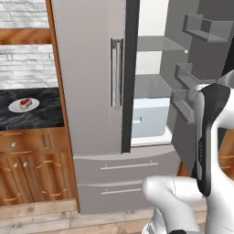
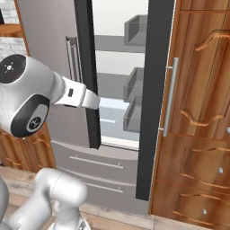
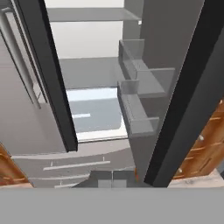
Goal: Place one of the steaks on the plate and the other in the bowl. Then place the bowl in the fridge.
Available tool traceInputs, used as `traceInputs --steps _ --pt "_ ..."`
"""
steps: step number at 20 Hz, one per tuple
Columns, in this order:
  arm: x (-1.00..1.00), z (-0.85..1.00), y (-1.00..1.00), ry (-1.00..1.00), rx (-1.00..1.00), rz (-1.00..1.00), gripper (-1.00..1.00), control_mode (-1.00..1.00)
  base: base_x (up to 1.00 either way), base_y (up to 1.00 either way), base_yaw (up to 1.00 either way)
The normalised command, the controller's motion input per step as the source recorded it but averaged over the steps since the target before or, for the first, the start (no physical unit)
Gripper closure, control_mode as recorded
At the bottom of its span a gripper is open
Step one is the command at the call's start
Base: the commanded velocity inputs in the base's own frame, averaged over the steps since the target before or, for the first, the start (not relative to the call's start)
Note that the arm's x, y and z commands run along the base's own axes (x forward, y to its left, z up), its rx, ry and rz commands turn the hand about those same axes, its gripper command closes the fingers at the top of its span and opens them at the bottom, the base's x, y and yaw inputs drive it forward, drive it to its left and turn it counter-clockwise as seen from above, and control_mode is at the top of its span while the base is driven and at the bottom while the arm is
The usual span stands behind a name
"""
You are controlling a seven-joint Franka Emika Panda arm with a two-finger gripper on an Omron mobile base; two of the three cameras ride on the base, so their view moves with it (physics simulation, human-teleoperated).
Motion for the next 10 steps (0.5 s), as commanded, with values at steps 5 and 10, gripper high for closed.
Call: traceInputs --steps 5,10 --pt "-0.44 -0.13 0.56 0.03 0.00 0.17 1.00 -1.00 0.00 0.00 0.00" --pt "-0.39 -0.29 0.49 -0.23 -0.01 0.17 -1.00 -1.00 0.00 0.00 0.00"
